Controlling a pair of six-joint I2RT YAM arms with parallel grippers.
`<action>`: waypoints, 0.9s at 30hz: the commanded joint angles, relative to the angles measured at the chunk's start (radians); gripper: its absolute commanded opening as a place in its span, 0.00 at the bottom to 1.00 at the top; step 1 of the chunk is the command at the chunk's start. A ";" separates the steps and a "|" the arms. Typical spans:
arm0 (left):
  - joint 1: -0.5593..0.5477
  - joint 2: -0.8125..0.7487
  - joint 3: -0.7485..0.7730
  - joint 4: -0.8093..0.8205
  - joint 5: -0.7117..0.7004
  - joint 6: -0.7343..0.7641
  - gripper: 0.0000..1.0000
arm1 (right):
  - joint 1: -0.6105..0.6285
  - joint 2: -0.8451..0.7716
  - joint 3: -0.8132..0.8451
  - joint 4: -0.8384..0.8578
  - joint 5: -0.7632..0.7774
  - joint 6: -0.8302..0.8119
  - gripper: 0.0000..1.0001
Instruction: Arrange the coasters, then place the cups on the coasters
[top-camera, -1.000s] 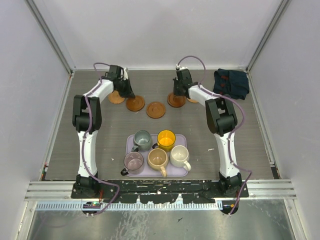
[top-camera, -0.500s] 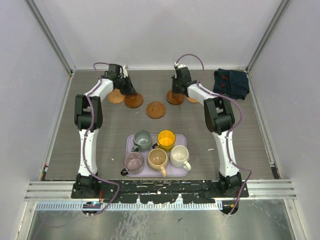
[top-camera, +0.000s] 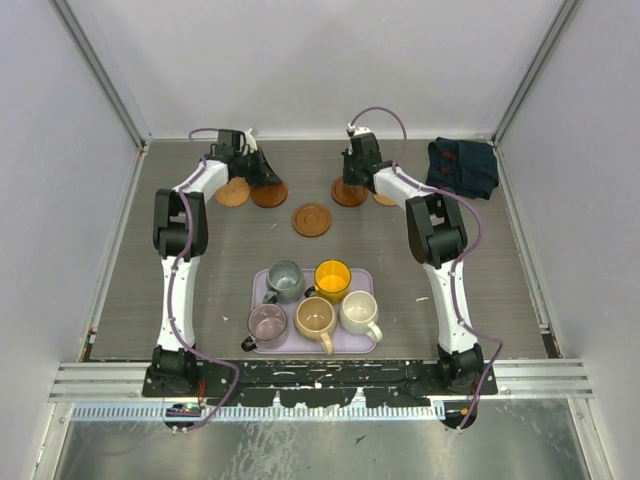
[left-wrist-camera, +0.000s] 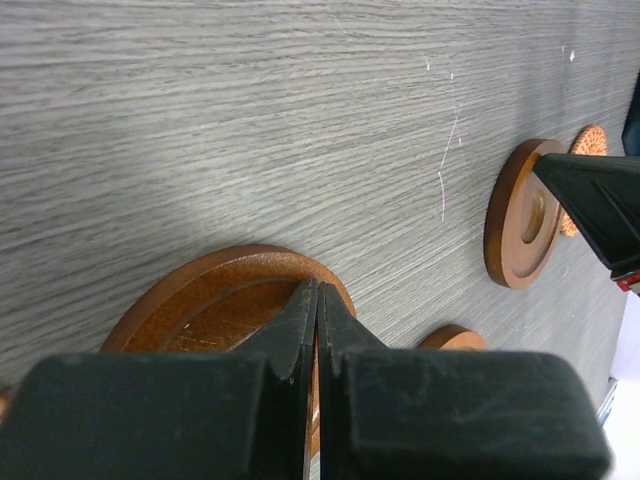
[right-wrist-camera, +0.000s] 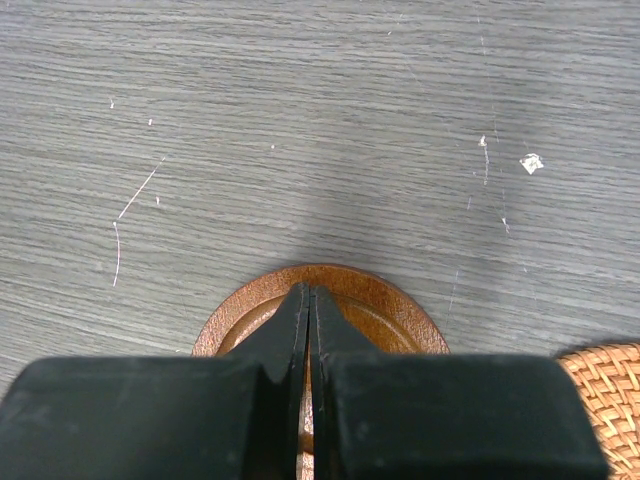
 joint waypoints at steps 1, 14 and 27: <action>0.004 0.026 0.048 0.097 0.078 -0.060 0.01 | -0.004 -0.016 0.013 0.035 -0.005 -0.012 0.05; 0.004 0.017 -0.006 0.228 0.160 -0.149 0.01 | -0.004 -0.110 -0.125 0.073 -0.003 0.002 0.06; 0.004 -0.074 -0.171 0.275 0.155 -0.152 0.00 | 0.001 -0.168 -0.208 0.087 -0.030 0.018 0.05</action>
